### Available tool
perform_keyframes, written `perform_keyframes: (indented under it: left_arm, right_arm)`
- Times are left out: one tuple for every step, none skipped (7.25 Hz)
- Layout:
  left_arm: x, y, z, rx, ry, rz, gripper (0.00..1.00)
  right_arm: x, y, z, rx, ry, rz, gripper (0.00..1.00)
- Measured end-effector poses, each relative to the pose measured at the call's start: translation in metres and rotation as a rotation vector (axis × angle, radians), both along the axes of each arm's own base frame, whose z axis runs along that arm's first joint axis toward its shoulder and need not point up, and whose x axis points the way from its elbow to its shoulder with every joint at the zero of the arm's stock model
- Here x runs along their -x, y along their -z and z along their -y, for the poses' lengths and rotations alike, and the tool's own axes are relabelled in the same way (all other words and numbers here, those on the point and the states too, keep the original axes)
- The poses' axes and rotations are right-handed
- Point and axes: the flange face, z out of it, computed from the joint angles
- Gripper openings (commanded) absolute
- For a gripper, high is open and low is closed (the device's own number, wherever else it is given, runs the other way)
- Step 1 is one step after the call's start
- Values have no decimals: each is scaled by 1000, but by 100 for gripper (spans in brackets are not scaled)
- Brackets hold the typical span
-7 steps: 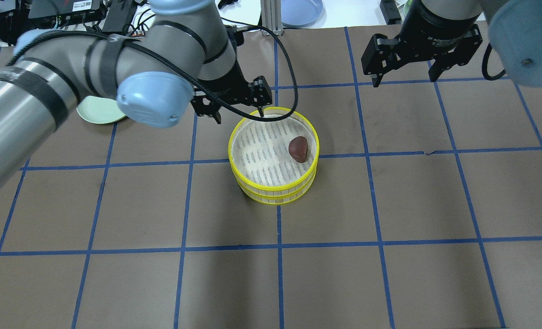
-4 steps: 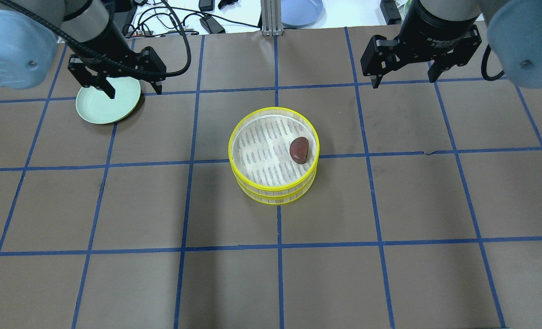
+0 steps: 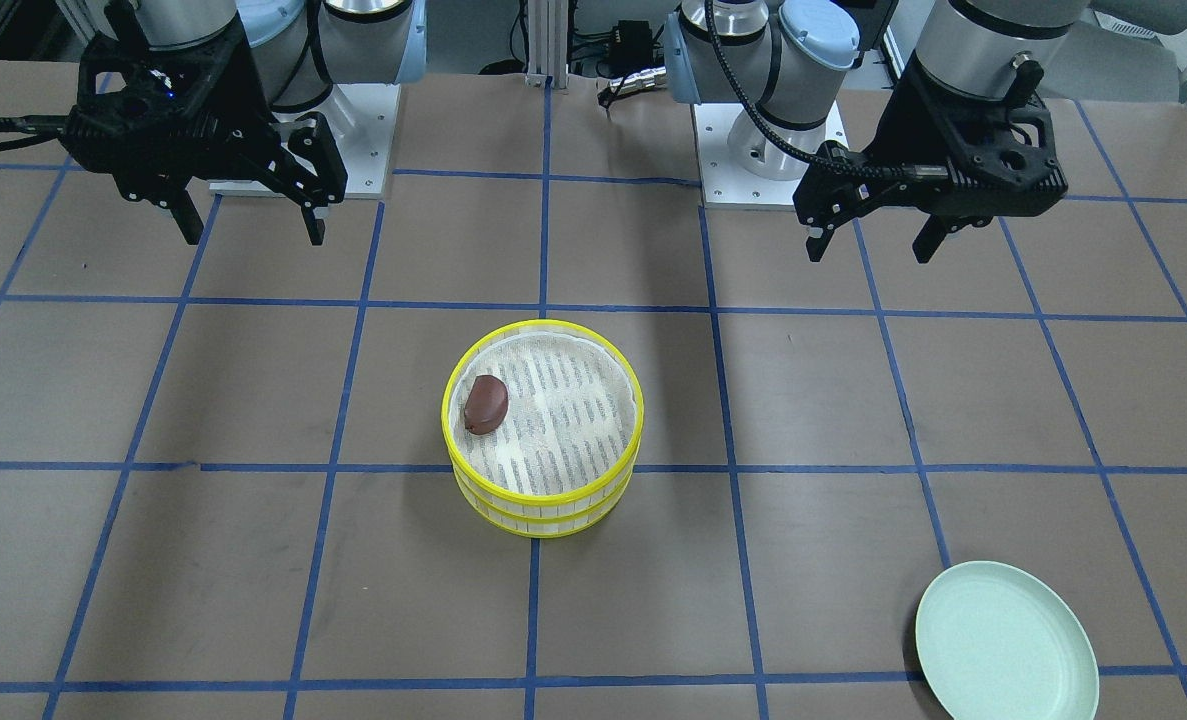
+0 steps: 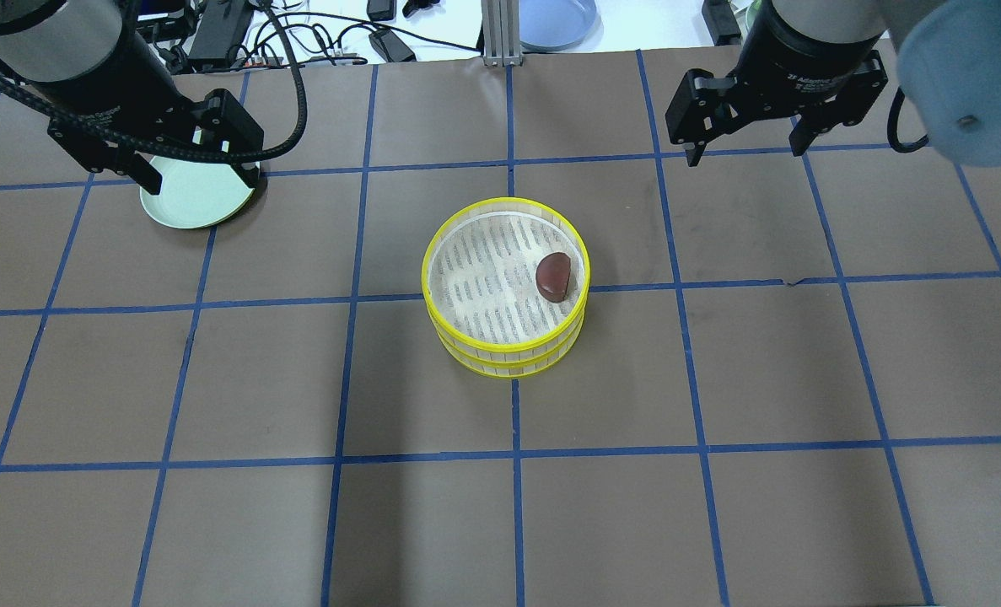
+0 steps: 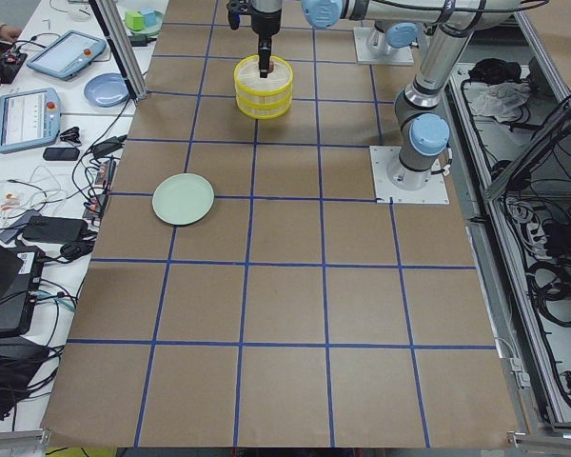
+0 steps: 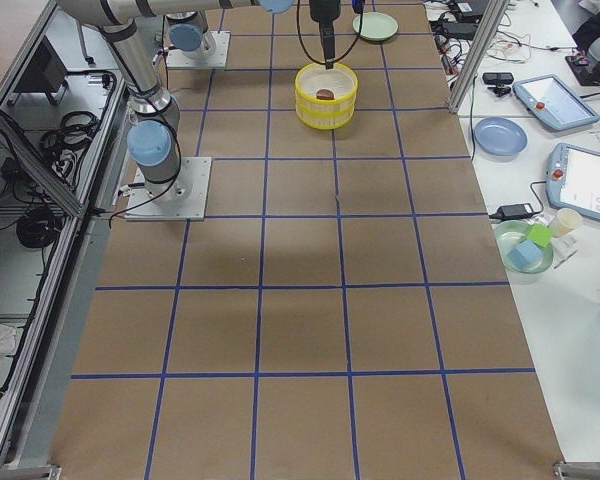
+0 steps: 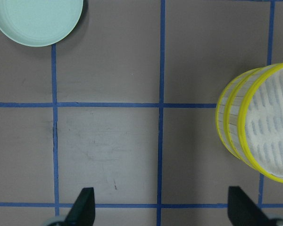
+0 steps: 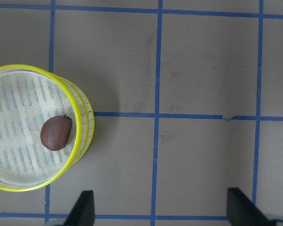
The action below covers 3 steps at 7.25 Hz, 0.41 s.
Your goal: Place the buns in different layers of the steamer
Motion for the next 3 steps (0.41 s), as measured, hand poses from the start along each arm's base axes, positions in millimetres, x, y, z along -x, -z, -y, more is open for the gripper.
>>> perform_keyframes:
  left_arm:
    - [1, -2, -3, -1, 1, -1, 100]
    - [1, -1, -4, -3, 1, -2, 100]
    - [1, 0, -5, -7, 1, -2, 100]
  right_arm:
    - [0, 0, 0, 0, 0, 0, 100]
    - [0, 0, 0, 0, -1, 0, 100]
    - [0, 0, 0, 0, -1, 0, 100]
